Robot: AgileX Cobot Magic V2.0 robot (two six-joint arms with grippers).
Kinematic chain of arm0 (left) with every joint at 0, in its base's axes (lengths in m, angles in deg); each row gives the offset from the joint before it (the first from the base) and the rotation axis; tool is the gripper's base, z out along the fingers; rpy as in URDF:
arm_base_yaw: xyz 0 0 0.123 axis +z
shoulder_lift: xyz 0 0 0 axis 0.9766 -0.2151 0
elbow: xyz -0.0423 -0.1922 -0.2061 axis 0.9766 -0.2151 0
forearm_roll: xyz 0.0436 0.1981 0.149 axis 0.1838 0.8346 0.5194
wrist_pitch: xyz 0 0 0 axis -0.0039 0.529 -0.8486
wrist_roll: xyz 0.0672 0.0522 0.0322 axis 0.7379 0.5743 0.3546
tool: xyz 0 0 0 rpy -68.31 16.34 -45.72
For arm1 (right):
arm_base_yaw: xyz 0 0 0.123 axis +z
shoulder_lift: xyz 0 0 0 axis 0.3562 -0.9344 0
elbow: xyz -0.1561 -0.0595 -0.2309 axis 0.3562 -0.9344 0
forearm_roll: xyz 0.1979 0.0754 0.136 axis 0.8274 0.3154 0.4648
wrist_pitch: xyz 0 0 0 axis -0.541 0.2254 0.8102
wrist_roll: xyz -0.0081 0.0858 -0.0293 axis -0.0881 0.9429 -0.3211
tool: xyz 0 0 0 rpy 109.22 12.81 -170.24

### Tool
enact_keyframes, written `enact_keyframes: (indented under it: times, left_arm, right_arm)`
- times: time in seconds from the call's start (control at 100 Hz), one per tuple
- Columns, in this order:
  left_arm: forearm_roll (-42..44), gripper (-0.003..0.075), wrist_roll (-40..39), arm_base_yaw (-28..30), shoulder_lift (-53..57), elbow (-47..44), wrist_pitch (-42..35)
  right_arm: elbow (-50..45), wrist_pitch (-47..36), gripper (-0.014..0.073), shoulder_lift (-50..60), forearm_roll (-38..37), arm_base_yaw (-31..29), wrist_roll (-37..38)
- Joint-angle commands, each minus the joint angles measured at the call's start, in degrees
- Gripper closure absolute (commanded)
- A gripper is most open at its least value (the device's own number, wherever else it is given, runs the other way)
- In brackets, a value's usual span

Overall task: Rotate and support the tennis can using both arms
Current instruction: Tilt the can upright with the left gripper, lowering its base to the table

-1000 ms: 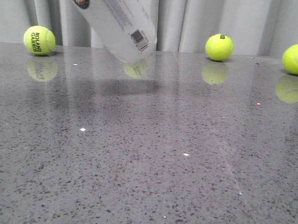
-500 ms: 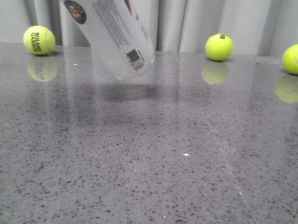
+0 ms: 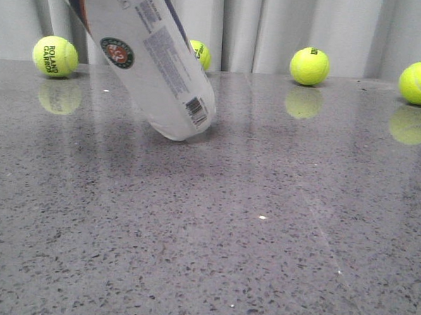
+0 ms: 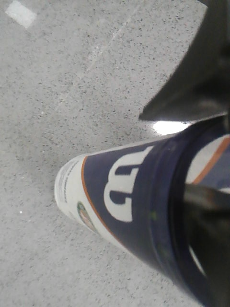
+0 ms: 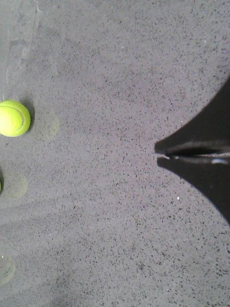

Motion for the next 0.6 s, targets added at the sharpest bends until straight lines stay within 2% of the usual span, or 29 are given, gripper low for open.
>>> enact_keyframes:
  times: [0.0,0.59]
  left_arm:
    - [-1.9,0.0304,-0.6,-0.4,1.3,3.3,1.1]
    - [-5.2,0.0313,-0.6,-0.4,-7.6,15.7,1.1]
  right_arm:
    - [1.4,-3.6,0.0661,-0.7,-3.0,0.0,-0.2]
    - [1.4,-3.6,0.0661,-0.7,-3.0,0.0,-0.2]
